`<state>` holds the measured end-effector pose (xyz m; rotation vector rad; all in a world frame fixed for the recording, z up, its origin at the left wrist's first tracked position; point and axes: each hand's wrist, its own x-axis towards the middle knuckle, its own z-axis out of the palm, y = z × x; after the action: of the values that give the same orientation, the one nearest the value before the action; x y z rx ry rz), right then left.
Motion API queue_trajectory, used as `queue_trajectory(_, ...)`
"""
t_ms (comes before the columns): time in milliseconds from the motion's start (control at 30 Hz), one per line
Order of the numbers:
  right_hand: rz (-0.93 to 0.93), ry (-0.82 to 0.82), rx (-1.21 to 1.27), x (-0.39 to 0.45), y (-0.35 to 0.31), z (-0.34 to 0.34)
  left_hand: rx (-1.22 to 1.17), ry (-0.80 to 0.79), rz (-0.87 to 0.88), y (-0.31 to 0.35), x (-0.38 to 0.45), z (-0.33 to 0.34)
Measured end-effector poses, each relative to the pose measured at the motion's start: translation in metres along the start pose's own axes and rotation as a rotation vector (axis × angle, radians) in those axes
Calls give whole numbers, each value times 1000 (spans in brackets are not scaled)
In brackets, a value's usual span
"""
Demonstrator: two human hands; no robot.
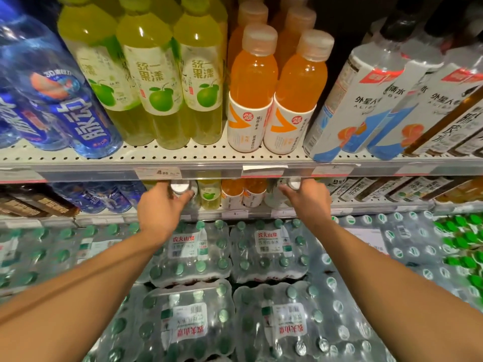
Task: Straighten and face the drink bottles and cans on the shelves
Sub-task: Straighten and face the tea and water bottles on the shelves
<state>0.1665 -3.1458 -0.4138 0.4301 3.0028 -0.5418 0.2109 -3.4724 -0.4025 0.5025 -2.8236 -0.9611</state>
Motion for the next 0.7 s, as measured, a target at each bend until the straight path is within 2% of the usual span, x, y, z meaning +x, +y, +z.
queue_trajectory(67, -29, 0, -39, 5, -7, -1, -103, 13, 43, -3, -9, -3)
queue_trajectory(167, -41, 3, 80, 13, -19, 2, -250, 41, 61, -4, -16, -11)
queue_trajectory(267, -56, -107, -73, 19, -32, -3, -323, 26, 96, -6, -28, -22)
queue_trajectory(333, -25, -147, -68, 19, -34, -8, -430, 23, 46, -13, -41, -26)
queue_trajectory(467, -168, -52, 55, 8, -18, -19, -593, 13, -63, -25, -62, -30)
queue_trajectory(533, -246, -23, -95, -1, -3, -21, -652, 9, -105, -27, -70, -34)
queue_trajectory(600, -258, 80, -225, -6, 11, -26, -657, 8, -111, -28, -76, -40)
queue_trajectory(700, -204, 105, -268, -2, 27, -31, -665, 26, -121, -27, -83, -49)
